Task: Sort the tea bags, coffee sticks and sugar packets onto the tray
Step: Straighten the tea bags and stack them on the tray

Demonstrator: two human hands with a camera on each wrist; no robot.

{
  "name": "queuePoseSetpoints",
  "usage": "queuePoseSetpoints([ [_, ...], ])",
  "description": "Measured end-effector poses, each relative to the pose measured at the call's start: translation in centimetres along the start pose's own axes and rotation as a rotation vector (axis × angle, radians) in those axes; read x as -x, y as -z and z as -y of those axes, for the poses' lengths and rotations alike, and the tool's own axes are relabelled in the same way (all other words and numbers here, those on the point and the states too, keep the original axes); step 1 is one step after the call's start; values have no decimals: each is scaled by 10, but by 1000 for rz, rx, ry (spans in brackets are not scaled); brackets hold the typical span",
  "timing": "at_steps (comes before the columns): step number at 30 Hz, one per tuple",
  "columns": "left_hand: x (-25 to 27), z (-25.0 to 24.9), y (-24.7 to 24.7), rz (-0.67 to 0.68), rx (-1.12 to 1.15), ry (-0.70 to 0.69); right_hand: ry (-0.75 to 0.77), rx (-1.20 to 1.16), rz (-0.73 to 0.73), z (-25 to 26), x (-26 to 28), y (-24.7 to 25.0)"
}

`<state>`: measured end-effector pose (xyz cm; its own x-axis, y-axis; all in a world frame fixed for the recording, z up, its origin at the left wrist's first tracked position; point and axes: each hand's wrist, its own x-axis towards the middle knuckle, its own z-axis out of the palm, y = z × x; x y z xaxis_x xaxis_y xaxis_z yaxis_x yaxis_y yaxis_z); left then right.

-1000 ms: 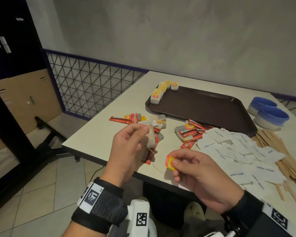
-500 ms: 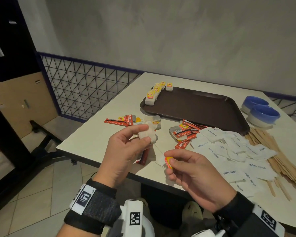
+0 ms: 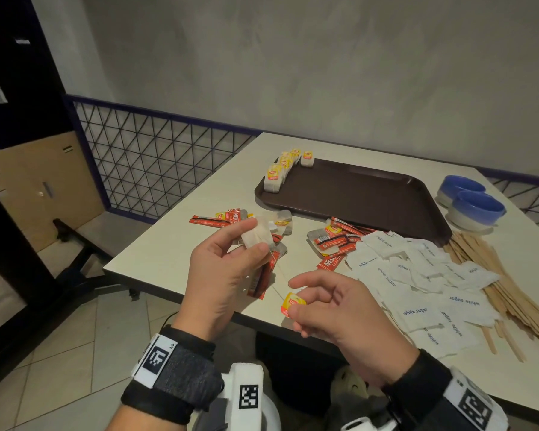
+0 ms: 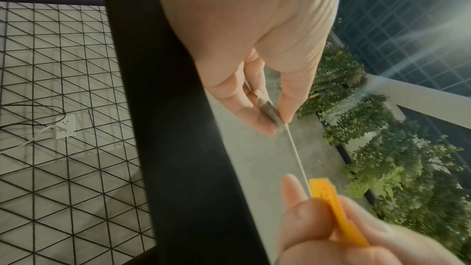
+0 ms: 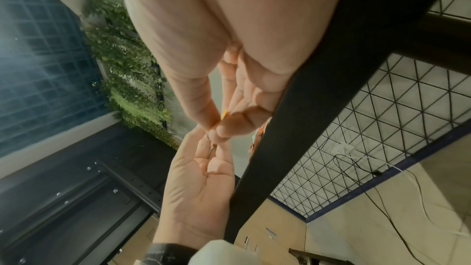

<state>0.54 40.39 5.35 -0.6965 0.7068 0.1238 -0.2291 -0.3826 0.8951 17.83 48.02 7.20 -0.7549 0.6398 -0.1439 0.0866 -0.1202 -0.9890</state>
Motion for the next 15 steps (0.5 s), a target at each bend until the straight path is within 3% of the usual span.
queuePoseSetpoints([
  [7, -5, 1, 3, -24, 139, -3, 29, 185, 7, -2, -1, -5],
  [15, -4, -7, 11, 168, 246, 114, -38, 128, -41, 0, -3, -5],
])
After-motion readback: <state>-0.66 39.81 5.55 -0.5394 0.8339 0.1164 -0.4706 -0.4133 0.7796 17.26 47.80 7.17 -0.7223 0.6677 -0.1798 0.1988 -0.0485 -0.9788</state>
